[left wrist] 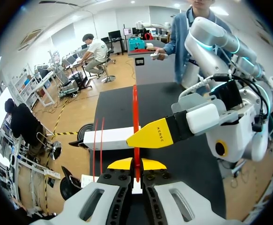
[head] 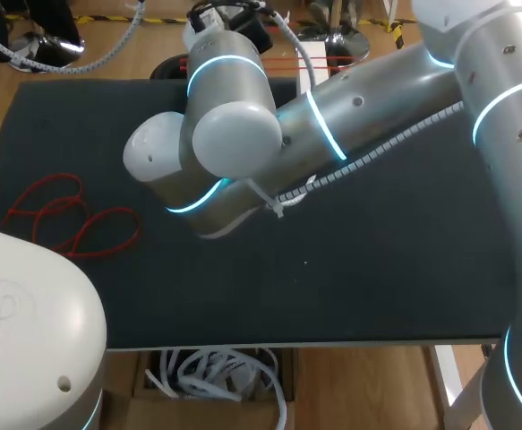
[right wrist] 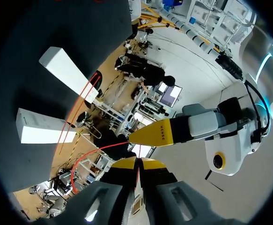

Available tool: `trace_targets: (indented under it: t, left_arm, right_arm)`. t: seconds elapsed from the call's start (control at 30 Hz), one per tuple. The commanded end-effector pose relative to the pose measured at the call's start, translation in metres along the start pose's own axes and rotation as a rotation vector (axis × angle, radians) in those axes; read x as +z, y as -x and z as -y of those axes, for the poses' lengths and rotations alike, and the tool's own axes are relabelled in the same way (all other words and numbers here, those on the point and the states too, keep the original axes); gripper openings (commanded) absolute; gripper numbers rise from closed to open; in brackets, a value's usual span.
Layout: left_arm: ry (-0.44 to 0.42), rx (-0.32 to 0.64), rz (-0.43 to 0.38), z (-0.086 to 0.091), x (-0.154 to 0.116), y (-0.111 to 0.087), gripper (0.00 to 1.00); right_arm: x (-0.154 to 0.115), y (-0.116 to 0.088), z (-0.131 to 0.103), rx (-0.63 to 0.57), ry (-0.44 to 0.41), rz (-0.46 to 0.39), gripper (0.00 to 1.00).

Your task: Grab the tape and strap the tape.

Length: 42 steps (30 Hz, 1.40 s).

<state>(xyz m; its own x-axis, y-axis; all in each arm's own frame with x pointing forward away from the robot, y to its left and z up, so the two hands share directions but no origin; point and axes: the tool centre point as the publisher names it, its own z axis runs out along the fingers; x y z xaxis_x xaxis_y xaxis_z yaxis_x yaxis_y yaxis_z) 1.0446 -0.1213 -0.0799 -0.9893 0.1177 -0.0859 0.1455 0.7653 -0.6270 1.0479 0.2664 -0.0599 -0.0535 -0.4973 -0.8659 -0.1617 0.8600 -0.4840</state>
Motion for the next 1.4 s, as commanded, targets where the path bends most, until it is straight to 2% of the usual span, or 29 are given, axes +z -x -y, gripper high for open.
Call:
trace_targets:
  t: [0.03, 0.07, 0.17, 0.2, 0.27, 0.4, 0.53, 0.67, 0.7, 0.77, 0.93, 0.97, 1.0, 1.03, 1.07, 1.1, 1.4]
  left_arm:
    - [0.002, -0.001, 0.0, 0.001, 0.0, 0.0, 0.0]
    - [0.002, -0.001, 0.0, 0.001, 0.0, 0.0, 0.0]
    - [0.002, -0.001, 0.0, 0.001, 0.0, 0.0, 0.0]
    - [0.002, -0.001, 0.0, 0.001, 0.0, 0.0, 0.0]
    - [0.002, -0.001, 0.0, 0.001, 0.0, 0.0, 0.0]
    - [0.002, -0.001, 0.0, 0.001, 0.0, 0.0, 0.0]
    - [0.002, -0.001, 0.0, 0.001, 0.0, 0.0, 0.0]
    - [0.002, -0.001, 0.0, 0.001, 0.0, 0.0, 0.0]
    - [0.002, -0.001, 0.0, 0.001, 0.0, 0.0, 0.0]
    - [0.002, -0.001, 0.0, 0.001, 0.0, 0.0, 0.0]
    - [0.002, -0.001, 0.0, 0.001, 0.0, 0.0, 0.0]
    - [0.002, -0.001, 0.0, 0.001, 0.0, 0.0, 0.0]
    - [0.002, -0.001, 0.0, 0.001, 0.0, 0.0, 0.0]
    - [0.002, -0.001, 0.0, 0.001, 0.0, 0.0, 0.0]
    - [0.002, -0.001, 0.0, 0.001, 0.0, 0.0, 0.0]
    - [0.002, -0.001, 0.0, 0.001, 0.0, 0.0, 0.0]
    - [0.002, -0.001, 0.0, 0.001, 0.0, 0.0, 0.0]
  right_arm:
    - [-0.002, 0.002, 0.0, 0.002, -0.003, -0.006, 0.03]
    - [-0.004, 0.003, 0.001, 0.004, -0.002, -0.006, 0.18]
    - [-0.008, 0.005, 0.005, 0.019, -0.003, -0.005, 0.28]
    - [-0.01, 0.005, 0.006, 0.021, -0.003, -0.005, 0.28]
    - [-0.014, 0.007, 0.007, 0.034, -0.001, -0.003, 0.2]
    - [-0.023, 0.011, 0.012, 0.054, 0.003, 0.006, 0.18]
    - [-0.031, 0.014, 0.021, 0.066, 0.003, 0.017, 0.18]
    - [-0.038, 0.013, 0.035, 0.073, -0.006, 0.024, 0.25]
    - [-0.041, 0.013, 0.04, 0.076, -0.011, 0.026, 0.3]
    - [-0.044, 0.013, 0.05, 0.084, -0.02, 0.027, 0.33]
    - [-0.05, 0.011, 0.079, 0.101, -0.053, 0.031, 0.49]
    - [-0.051, 0.01, 0.085, 0.104, -0.056, 0.031, 0.55]
    - [-0.051, 0.008, 0.091, 0.111, -0.068, 0.026, 0.74]
    - [-0.051, 0.007, 0.098, 0.117, -0.071, 0.023, 0.8]
    - [-0.052, 0.007, 0.104, 0.13, -0.069, 0.013, 0.93]
    - [-0.052, 0.006, 0.111, 0.139, -0.066, 0.006, 1.0]
    - [-0.047, 0.0, 0.163, 0.131, -0.081, 0.019, 1.0]
